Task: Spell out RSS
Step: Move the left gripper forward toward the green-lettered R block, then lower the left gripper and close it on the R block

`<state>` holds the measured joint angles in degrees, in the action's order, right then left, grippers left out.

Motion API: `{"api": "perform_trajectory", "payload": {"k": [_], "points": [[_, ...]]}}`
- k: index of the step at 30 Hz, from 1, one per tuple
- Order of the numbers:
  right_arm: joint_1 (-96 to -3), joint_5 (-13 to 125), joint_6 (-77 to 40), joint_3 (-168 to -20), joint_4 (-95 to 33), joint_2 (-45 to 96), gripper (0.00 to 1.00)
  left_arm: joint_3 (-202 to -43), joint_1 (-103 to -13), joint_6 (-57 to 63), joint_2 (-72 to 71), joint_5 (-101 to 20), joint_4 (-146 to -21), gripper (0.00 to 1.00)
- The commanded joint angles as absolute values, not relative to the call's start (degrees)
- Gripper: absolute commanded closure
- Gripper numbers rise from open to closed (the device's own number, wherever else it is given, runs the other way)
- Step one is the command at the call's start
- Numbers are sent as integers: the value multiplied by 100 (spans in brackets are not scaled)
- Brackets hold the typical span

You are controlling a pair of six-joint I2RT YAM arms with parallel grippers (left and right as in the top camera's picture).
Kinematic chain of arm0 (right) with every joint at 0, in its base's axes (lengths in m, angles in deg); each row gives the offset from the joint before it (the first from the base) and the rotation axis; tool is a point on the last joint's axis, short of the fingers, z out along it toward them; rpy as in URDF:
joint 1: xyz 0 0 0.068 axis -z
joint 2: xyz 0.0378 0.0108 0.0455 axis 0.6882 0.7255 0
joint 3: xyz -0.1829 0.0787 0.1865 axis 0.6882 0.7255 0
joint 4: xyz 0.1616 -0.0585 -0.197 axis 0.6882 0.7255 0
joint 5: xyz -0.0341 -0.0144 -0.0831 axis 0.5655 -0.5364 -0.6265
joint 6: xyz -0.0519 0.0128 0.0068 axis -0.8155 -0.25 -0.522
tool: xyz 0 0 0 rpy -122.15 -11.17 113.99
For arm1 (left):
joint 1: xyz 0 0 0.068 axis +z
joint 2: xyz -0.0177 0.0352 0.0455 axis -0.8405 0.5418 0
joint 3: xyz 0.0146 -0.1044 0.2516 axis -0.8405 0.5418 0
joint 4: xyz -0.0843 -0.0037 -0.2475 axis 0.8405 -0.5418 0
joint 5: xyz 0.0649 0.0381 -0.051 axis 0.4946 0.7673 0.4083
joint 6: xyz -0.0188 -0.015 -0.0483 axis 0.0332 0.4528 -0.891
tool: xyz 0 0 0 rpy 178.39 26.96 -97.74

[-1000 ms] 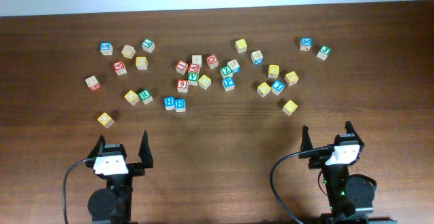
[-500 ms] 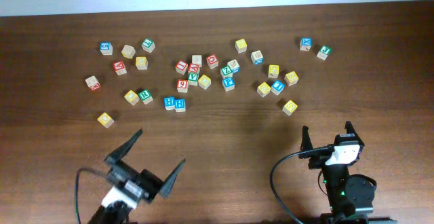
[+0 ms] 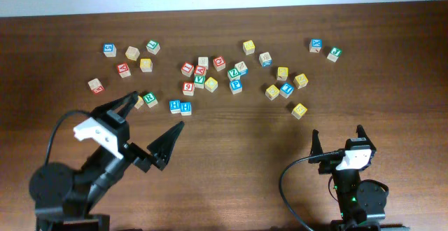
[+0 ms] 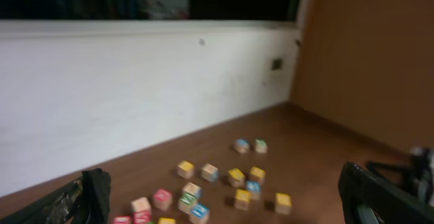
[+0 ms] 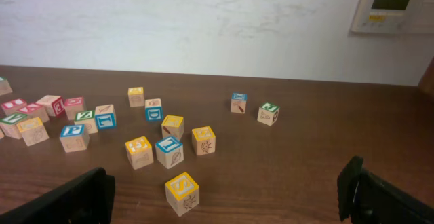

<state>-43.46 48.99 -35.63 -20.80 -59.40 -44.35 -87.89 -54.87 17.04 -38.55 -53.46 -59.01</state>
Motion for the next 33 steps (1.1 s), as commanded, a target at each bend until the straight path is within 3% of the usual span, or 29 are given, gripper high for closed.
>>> {"api": "perform_trajectory", "payload": {"k": [1, 3, 6, 9, 14, 18, 21, 26, 33], "points": [[-4309, 4856, -3539, -2050, -5912, -4475, 2, -9108, -5478, 1282, -3216, -5823, -5639, 1], [-4309, 4853, -3539, -2050, -5912, -4475, 2, -9720, -5478, 1140, -2633, -5333, -6273, 1], [-4309, 4853, -3539, -2050, -5912, -4475, 2, -11538, -5480, 1129, -1229, -3104, -9210, 1], [-4309, 4853, -3539, -2050, -5912, -4475, 2, -12358, -5478, 1123, -176, -3762, -10371, 1], [-4309, 4853, -3541, -2050, -5912, -4475, 2, -12369, -5535, 919, 823, -4109, -10701, 1], [-4309, 4853, -3539, -2050, -5910, -4475, 2, -12686, -5795, 412, 1339, -2592, -11044, 1], [-4309, 4853, -3539, -2050, -5910, -4475, 2, -13687, -5793, 415, 2047, -1845, -12165, 1], [-4309, 4853, -3539, -2050, -5912, -4475, 2, -13814, -5795, 342, 2418, -1913, -12460, 1], [-4309, 4853, -3539, -2050, -5912, -4475, 2, -13258, -5795, -722, 2700, -1871, -12227, 1]]}}
